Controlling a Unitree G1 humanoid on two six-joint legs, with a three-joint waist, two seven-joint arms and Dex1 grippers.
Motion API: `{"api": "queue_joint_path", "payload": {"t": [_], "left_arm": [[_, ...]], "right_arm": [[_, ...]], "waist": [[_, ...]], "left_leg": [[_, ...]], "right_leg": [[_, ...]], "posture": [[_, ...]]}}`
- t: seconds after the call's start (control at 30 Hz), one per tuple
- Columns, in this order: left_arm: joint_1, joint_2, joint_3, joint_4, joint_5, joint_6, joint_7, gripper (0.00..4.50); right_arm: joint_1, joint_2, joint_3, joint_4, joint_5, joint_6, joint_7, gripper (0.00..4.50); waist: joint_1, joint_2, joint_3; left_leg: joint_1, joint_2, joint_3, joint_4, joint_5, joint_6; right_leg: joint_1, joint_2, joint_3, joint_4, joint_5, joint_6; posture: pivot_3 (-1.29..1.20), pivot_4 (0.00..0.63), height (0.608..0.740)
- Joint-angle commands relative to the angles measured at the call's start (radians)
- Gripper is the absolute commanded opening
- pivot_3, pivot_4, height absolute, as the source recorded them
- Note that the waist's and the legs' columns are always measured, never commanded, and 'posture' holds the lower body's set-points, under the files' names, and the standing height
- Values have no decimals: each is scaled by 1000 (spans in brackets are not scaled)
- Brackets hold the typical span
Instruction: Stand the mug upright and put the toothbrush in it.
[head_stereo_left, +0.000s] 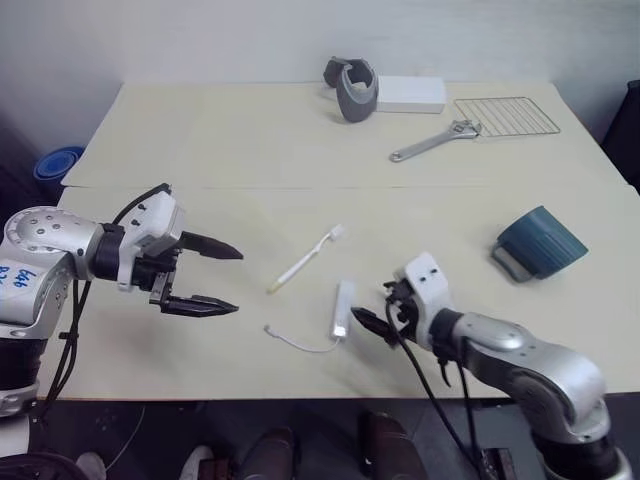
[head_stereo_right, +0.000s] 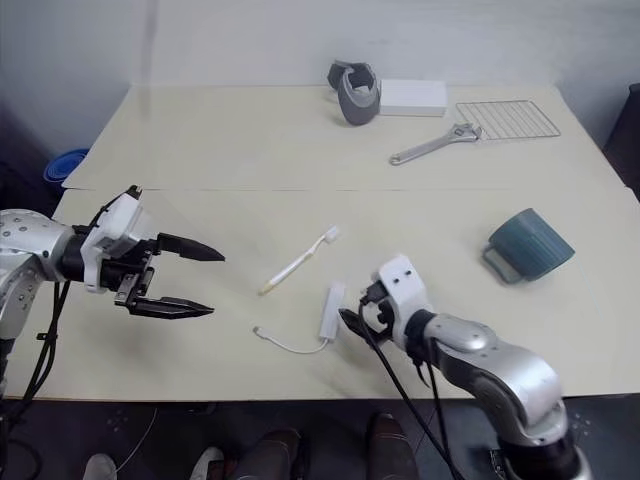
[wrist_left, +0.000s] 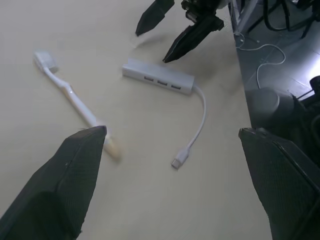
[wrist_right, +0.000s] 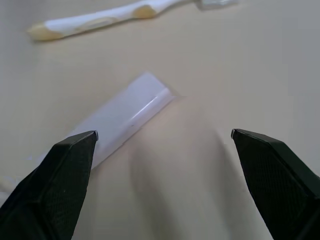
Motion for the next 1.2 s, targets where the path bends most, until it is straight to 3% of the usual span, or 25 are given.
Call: {"api": "queue_joint_path", "payload": {"t": [0.03, 0.17, 0.33, 0.57, 0.67, 0.83, 1.07, 1.2], "left_arm": [[-27, 29, 18, -2, -11, 7, -21, 4500], [-30, 47, 23, -4, -8, 18, -29, 4500], [-25, 58, 28, -9, -11, 26, -29, 4500], [-41, 49, 24, -15, -13, 41, -15, 4500], [-48, 44, 19, -8, -9, 38, -14, 4500], [-77, 28, 2, 16, 2, 25, -15, 4500], [-109, -3, -21, 42, 16, 8, -13, 4500], [-121, -28, -30, 51, 19, 1, -7, 4500]], "right_arm": [[9, 41, 45, -50, 1, 55, -28, 4476], [12, 146, 71, -37, -11, 65, -66, 4476], [-13, 179, 92, -24, -48, 82, -77, 4476], [26, 28, 285, 47, -241, 28, -109, 4476], [46, 34, 289, 54, -270, 1, -109, 3848], [62, 41, 269, 49, -304, -1, -118, 2302], [76, 15, 246, 49, -337, -9, -90, 2302], [105, -6, 223, 31, -340, -20, -69, 1459]], "waist": [[0, 0, 0], [-2, -1, -1], [-7, -1, -1], [-13, -2, -1], [-11, -4, -3], [4, -8, -5], [4, -8, -6], [6, -9, -6]], "left_leg": [[0, 0, 0, 0, 0, 0], [0, 0, 0, 1, 0, 0], [1, 0, 1, 1, 1, 0], [2, 0, 0, 0, 1, 0], [3, -1, 0, 0, 1, 0], [4, -2, 0, 1, 1, 1], [4, -2, 0, 1, 1, 1], [4, -2, 0, 1, 1, 1]], "right_leg": [[0, 0, -1, 0, 0, 0], [0, 0, 0, 0, 0, 0], [0, 0, 1, 2, 0, 0], [1, 0, 0, 3, 0, 0], [2, 0, 1, 3, 0, 0], [3, 0, 1, 3, 0, 0], [4, -1, 1, 3, 0, 0], [4, -1, 1, 2, 0, 0]], "posture": [[0, 150, 740], [0, 150, 740], [0, 150, 740], [0, 150, 740], [0, 150, 740], [0, 150, 740], [0, 150, 740], [0, 150, 740]]}}
